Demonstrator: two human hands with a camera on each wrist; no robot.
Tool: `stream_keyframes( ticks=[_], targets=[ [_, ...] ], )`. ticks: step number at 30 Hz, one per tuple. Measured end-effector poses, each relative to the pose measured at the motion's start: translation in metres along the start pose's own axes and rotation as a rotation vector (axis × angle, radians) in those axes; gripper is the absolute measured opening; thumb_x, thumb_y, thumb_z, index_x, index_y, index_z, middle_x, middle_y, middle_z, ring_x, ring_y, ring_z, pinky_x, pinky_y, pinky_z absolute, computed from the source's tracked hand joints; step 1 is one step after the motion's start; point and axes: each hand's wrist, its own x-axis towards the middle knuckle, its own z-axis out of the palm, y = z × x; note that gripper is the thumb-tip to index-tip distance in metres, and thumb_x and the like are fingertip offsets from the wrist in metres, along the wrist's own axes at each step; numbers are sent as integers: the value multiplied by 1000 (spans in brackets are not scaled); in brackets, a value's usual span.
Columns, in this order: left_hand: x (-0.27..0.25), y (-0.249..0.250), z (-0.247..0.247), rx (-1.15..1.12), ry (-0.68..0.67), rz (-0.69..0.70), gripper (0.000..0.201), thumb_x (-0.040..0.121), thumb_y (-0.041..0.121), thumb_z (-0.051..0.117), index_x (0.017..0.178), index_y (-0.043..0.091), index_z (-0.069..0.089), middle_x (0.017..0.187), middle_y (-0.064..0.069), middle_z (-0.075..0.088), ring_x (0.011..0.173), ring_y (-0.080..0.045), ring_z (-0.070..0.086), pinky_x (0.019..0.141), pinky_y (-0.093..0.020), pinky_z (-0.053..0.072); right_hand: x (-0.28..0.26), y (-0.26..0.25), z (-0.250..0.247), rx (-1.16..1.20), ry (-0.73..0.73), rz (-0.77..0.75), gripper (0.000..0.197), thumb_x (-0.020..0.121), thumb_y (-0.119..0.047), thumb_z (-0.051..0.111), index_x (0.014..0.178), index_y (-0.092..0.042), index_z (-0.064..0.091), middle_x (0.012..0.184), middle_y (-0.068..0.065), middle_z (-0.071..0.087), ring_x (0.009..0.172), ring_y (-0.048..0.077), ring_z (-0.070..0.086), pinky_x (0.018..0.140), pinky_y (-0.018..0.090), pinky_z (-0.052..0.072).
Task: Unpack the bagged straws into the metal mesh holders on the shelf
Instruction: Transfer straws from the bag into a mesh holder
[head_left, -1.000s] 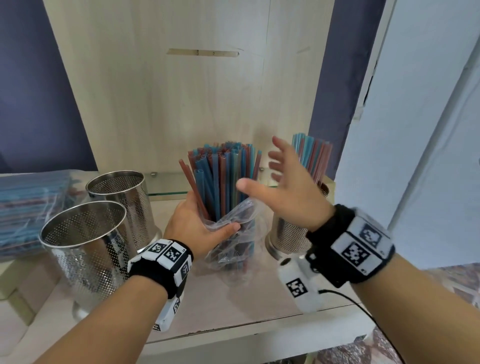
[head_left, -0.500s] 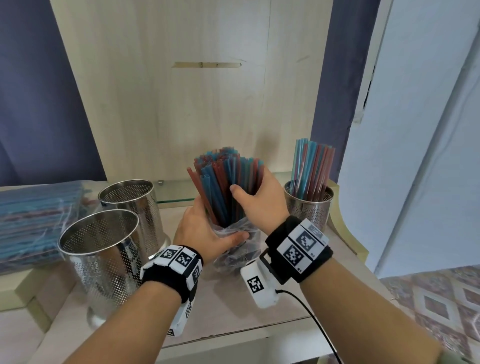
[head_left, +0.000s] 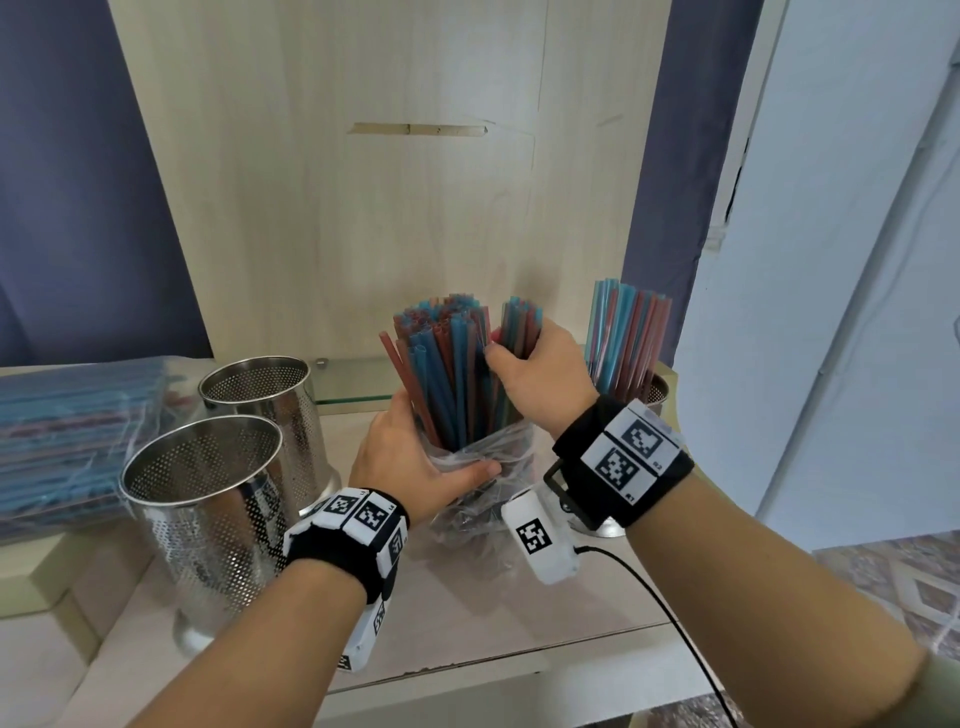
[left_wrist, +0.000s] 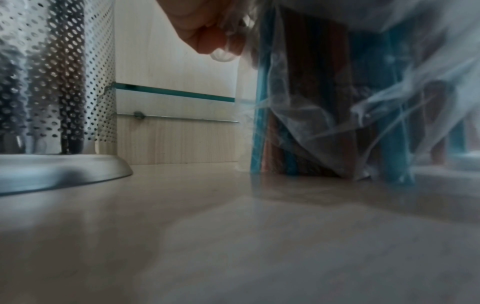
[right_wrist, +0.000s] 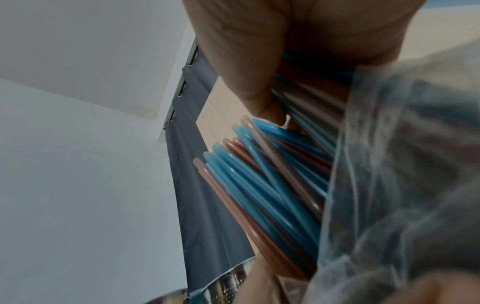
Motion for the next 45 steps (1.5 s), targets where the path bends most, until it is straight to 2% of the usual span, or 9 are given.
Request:
stream_keyframes(
  ticks=[5,11,13,16,21,25,32,39,45],
  targets=[
    [1,-1,1,4,2,4,107,46,76,77,132,27,38,113,9,60,108,-14,59,90,-39,54,5,6,0,-126,-242,-17,32,81,-23,74,111,-13,68,95,-2,72,90,13,68,80,27,54],
    [1,-1,1,46,-13,-11,109,45,82,72,133,26,37,115,7,58,110,-16,56,92,-40,52,4,5,-4,-144,-102,7,19,87,-21,68,94,-3,69,82,9,70,79,24,67,69,34,54],
    [1,0,0,49,-15,-10,109,46,82,72,133,26,37,116,7,58,111,-16,56,93,-40,52,7,2,-6,-113,-97,10,16,87,-18,65,81,-4,65,67,5,61,65,21,59,59,32,47],
    [0,1,-1,49,-19,-11,108,47,81,73,133,26,37,116,7,58,111,-15,56,93,-39,52,12,-5,-8,-64,-47,13,31,88,-16,61,61,-13,46,53,0,44,49,14,42,49,27,32],
    [0,1,-1,64,-21,-22,108,47,80,74,133,27,36,117,7,58,112,-16,56,94,-37,51,30,-19,-17,160,70,43,12,86,-14,58,87,-3,56,71,13,62,60,24,61,65,43,54],
    [0,2,-1,44,-22,-26,107,47,78,76,133,27,38,118,7,59,111,-15,57,94,-34,51,50,-42,-41,359,175,8,11,90,-7,55,81,-12,50,60,1,51,49,15,54,59,36,51],
    [-1,4,-1,65,-29,-31,104,52,74,77,134,23,39,119,3,59,113,-19,56,93,-33,50,79,-71,-110,515,318,-28,18,88,-3,50,72,-10,48,58,3,46,50,16,50,58,30,52],
    [-1,2,0,74,-16,-43,102,53,72,78,133,23,39,117,3,60,112,-19,57,92,-35,51,89,-60,-163,425,356,-51,18,76,-9,55,59,-11,49,54,8,45,50,23,50,59,35,50],
    [-1,2,1,71,-13,-49,101,52,73,77,132,23,41,116,1,61,110,-20,59,90,-34,52,92,-35,-168,365,352,-19,14,80,-11,56,68,-12,49,53,4,48,48,20,53,61,36,48]
  ],
)
